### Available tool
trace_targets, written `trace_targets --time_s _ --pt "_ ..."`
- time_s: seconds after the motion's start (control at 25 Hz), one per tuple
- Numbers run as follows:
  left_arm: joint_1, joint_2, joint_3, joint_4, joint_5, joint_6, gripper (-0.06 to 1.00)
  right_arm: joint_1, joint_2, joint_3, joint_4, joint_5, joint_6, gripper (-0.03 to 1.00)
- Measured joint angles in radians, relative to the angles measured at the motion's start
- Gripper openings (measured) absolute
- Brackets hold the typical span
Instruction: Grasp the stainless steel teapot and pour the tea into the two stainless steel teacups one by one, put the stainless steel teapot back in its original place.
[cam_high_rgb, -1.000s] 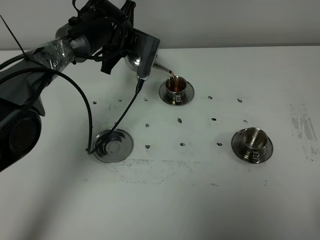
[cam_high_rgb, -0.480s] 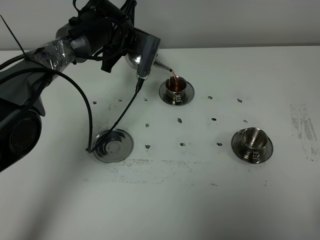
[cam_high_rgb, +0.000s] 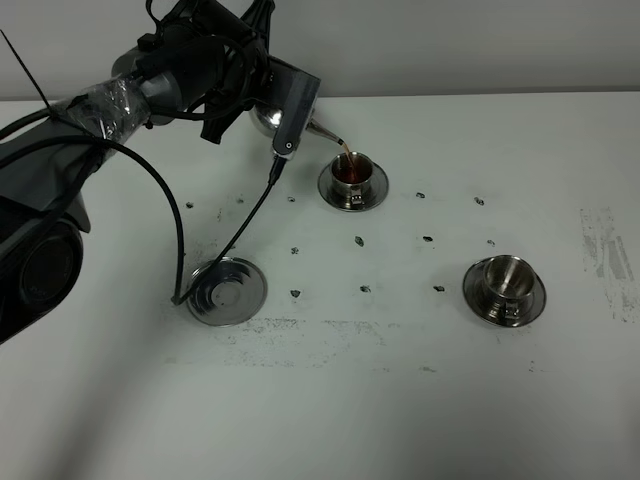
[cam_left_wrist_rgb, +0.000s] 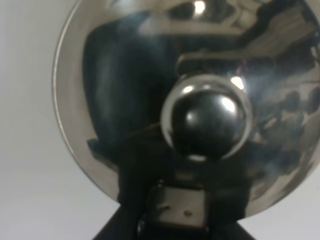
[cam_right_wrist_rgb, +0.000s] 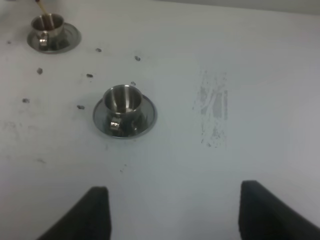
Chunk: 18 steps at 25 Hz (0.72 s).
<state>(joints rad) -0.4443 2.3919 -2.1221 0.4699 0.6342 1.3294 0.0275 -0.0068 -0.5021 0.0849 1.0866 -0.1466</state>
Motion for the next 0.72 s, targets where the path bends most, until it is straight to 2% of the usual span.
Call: trace_targets --time_s 0.72 --pt "-0.009 0.000 0.000 0.019 -0.019 0.028 0.18 0.000 0.000 0.000 0.000 0.000 0.000 0.56"
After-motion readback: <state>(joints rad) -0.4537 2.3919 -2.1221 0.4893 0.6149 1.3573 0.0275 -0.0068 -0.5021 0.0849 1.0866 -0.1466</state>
